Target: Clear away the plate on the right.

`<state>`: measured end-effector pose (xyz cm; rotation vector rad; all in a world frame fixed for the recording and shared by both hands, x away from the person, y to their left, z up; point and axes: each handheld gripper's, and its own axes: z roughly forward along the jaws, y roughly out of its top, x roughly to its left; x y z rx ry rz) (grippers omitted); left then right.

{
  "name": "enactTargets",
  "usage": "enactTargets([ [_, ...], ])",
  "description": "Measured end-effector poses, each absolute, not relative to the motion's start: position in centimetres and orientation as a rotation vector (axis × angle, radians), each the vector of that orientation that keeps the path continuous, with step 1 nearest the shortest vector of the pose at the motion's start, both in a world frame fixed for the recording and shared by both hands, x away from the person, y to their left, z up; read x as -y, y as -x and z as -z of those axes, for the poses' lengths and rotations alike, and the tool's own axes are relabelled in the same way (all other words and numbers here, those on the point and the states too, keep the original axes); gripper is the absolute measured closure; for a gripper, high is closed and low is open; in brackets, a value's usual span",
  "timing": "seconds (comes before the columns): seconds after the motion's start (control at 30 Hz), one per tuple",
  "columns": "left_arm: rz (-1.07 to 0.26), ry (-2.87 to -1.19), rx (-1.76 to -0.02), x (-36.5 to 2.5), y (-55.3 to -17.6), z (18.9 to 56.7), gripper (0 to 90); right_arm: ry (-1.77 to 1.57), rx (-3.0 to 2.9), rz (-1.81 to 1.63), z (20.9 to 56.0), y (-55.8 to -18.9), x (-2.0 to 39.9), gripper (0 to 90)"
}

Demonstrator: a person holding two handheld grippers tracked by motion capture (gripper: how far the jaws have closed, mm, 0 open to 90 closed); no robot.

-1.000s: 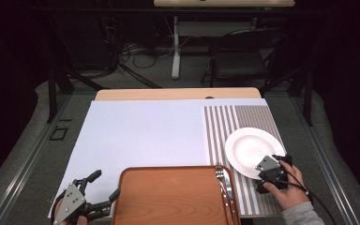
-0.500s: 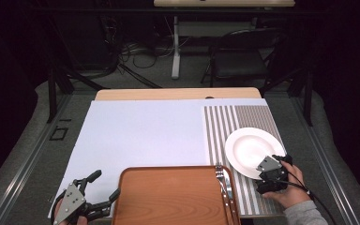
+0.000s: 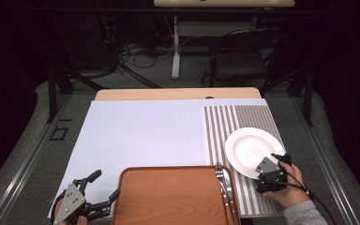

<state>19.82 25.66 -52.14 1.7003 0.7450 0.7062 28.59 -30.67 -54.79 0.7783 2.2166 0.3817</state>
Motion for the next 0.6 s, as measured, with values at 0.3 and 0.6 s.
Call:
enactTargets([
  [0.3,-0.707,-1.704,-0.744,-25.66,-19.84,52.13,15.2,-0.712,-2.200,-0.352,54.85,-28.65,30.43,0.0],
  [0.6,-0.707,-1.703,-0.745,-25.63,-19.84,52.14,15.2,-0.705,-2.186,-0.347,54.91,-28.98,30.37,0.0],
])
